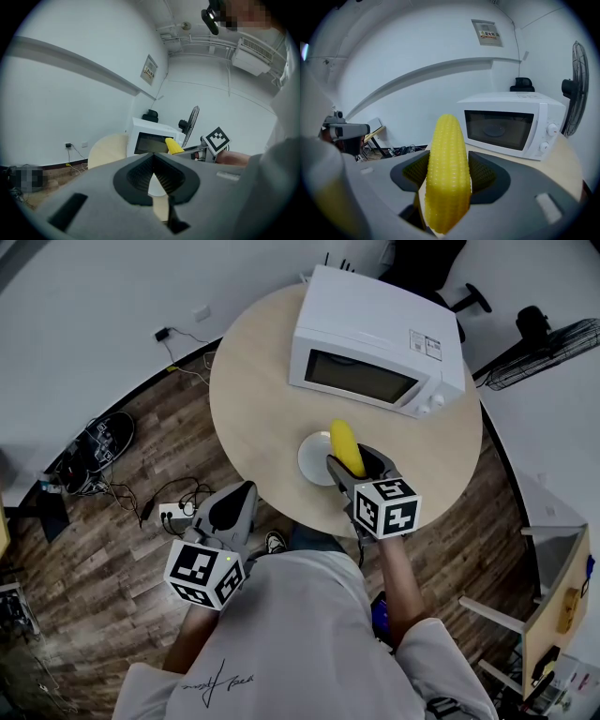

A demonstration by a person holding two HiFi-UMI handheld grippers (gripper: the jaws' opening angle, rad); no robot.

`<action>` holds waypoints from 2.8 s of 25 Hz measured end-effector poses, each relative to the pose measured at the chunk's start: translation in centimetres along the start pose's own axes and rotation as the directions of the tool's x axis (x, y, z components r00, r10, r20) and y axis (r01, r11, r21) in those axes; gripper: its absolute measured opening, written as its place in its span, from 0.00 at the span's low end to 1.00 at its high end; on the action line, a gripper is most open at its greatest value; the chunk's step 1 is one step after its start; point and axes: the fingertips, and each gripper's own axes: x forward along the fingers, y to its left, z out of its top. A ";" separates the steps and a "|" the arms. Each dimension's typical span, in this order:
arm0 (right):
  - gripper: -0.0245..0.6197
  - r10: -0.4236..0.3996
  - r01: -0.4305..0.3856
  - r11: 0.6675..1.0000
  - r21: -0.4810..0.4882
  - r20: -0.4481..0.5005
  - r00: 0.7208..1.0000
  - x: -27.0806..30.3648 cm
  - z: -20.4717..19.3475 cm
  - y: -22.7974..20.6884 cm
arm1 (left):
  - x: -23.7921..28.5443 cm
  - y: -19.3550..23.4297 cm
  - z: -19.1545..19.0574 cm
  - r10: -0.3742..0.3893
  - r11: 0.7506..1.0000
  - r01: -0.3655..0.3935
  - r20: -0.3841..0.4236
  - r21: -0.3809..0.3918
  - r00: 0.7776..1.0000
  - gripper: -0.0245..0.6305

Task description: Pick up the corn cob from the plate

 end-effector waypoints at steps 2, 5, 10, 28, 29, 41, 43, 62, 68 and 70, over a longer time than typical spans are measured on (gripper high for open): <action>0.45 -0.003 0.003 1.000 0.003 0.015 1.000 -0.4 0.4 0.1 | 0.0 0.2 0.0 0.004 1.000 -0.004 -0.001 -0.003 1.000 0.03; 0.45 -0.014 0.014 1.000 0.010 0.037 0.999 -1.0 0.8 0.1 | 0.1 0.2 -0.1 0.005 1.000 -0.005 -0.004 -0.003 1.000 0.03; 0.45 -0.022 0.021 1.000 0.021 0.068 0.997 -2.1 1.1 0.1 | 0.2 0.1 -0.2 0.003 1.000 -0.003 -0.007 -0.005 1.000 0.03; 0.45 -0.037 0.032 0.999 0.038 0.147 0.988 -5.5 1.8 0.6 | 0.0 -0.2 -0.6 0.008 1.000 -0.008 -0.003 -0.024 1.000 0.03; 0.45 -0.038 0.033 0.999 0.038 0.153 0.988 -5.7 1.8 0.6 | -0.1 -0.1 -0.6 0.008 1.000 -0.008 -0.001 -0.025 1.000 0.03; 0.45 -0.060 0.054 0.998 0.037 0.215 0.975 -7.8 1.4 0.9 | -0.9 0.0 -0.4 0.024 1.000 -0.024 0.011 -0.006 1.000 0.03; 0.45 -0.059 0.057 0.998 0.018 0.237 0.970 -8.3 1.6 1.1 | -1.1 0.1 -0.2 0.030 1.000 -0.030 0.029 -0.007 0.999 0.03; 0.45 -0.043 0.043 0.999 0.007 0.289 0.956 -10.9 0.7 0.8 | -2.1 -0.7 0.0 0.030 0.999 -0.031 0.072 0.013 0.997 0.03; 0.45 -0.027 0.024 1.000 0.014 0.288 0.957 -10.7 0.9 0.6 | -1.9 -0.5 -0.3 0.035 0.999 -0.035 0.064 0.005 0.997 0.03; 0.45 -0.025 0.021 1.000 0.018 0.283 0.959 -10.7 0.8 0.5 | -1.7 -0.6 -0.4 0.034 0.999 -0.035 0.057 0.005 0.998 0.03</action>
